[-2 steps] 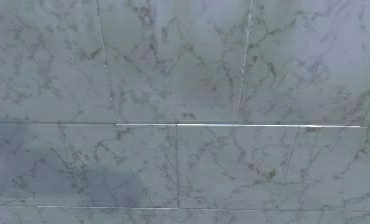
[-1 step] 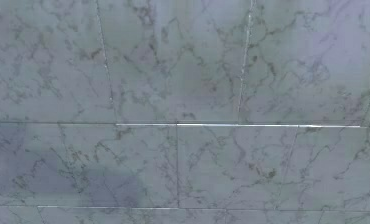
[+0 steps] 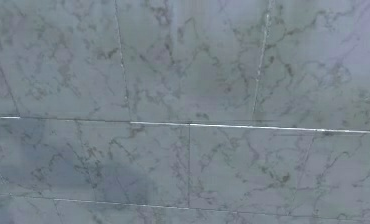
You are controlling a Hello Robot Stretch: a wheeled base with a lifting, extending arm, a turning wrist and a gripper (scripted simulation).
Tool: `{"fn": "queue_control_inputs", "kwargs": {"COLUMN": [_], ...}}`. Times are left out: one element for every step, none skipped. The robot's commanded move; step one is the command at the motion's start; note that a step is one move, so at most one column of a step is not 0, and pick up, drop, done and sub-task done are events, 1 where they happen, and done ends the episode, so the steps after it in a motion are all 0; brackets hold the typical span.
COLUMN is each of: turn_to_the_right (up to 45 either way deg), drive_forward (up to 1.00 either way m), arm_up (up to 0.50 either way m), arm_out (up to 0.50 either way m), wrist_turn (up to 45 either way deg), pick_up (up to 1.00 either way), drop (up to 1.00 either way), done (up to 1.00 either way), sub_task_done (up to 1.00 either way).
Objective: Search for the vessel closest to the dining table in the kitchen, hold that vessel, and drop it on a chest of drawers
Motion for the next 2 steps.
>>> {"fn": "queue_control_inputs", "kwargs": {"turn_to_the_right": [3.0,-9.0], "drive_forward": [0.0,0.0], "arm_up": [0.0,0.0], "arm_out": [0.0,0.0], "wrist_turn": [0.0,0.0], "pick_up": [0.0,0.0], "drop": [0.0,0.0], "done": [0.0,0.0], "sub_task_done": [0.0,0.0]}}
